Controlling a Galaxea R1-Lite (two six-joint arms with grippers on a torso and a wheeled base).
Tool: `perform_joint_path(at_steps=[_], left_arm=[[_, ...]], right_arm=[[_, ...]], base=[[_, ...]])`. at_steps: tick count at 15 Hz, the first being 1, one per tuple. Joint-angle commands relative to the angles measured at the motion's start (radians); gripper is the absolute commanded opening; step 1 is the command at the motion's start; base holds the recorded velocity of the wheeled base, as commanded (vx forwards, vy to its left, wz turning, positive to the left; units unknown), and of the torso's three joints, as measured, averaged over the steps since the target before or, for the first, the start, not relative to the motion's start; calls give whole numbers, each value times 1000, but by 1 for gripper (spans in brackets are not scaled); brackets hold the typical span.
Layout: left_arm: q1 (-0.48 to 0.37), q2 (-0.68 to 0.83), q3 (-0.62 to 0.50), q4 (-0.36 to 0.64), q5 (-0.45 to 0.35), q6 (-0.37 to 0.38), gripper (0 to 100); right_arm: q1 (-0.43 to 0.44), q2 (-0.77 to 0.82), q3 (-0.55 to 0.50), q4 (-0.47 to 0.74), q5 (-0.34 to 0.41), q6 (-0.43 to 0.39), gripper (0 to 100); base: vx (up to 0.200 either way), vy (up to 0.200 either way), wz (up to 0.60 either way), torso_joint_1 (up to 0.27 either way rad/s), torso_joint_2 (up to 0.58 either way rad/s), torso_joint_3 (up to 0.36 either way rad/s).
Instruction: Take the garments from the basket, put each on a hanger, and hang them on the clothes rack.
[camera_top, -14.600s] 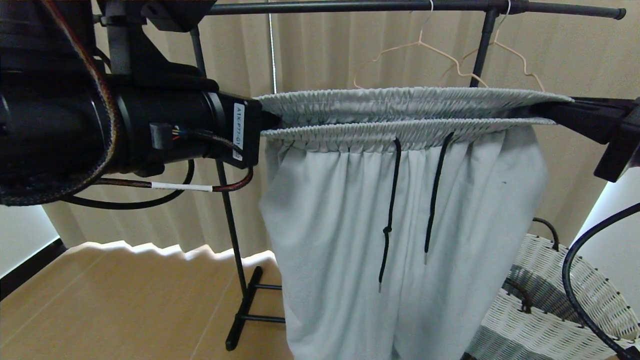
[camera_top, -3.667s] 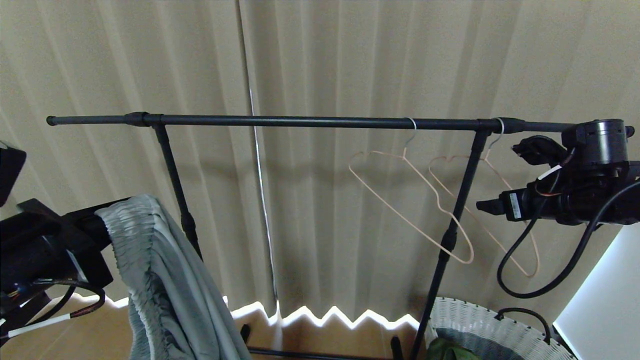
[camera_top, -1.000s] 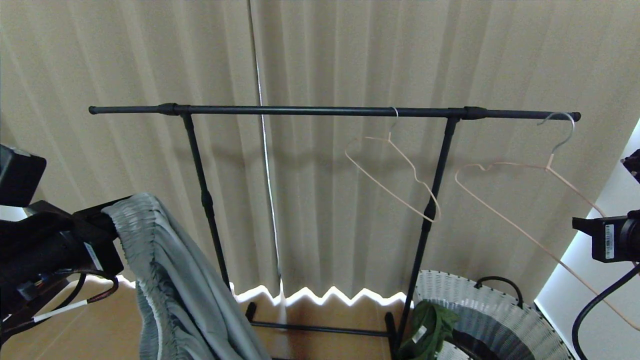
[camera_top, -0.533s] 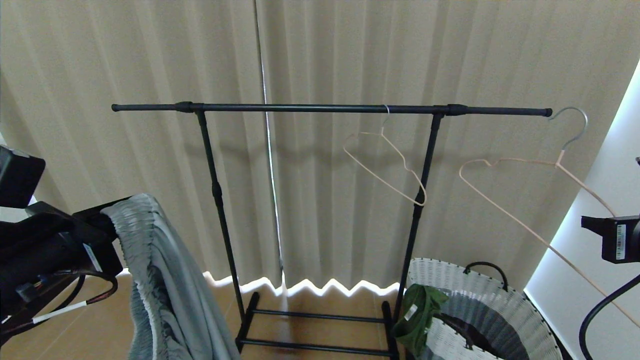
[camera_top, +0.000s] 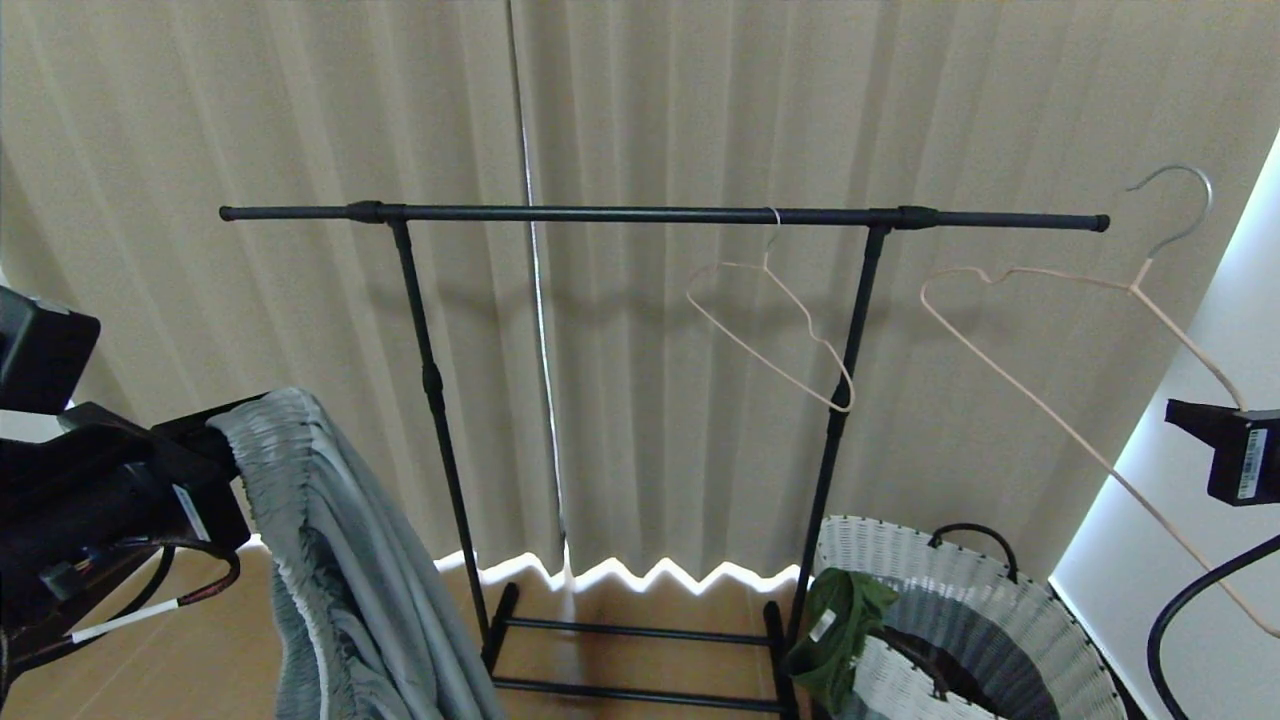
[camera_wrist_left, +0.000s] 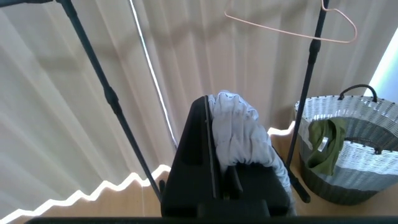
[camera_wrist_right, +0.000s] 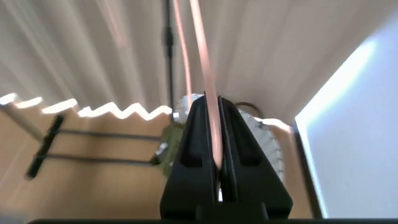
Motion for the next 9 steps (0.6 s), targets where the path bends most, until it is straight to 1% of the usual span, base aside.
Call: perform_joint_path(at_steps=[1,2,7,9], left_arm=[[0,6,0,0,0,0,0],[0,14,0,0,0,0,0],[0,17,0,0,0,1,0],[0,17,6,0,0,1,0]], right_arm=[[26,6,32,-34,55,-3,0],[36,6,37,-41,78,-3,0],[62,6,40,-40,78,-3,0],[66,7,61,-40,80,-4,0]], base=[[0,200,0,2,2,2],[0,200,0,-7,-2,7],[0,200,0,2,0,2],[0,200,0,10,2,5]])
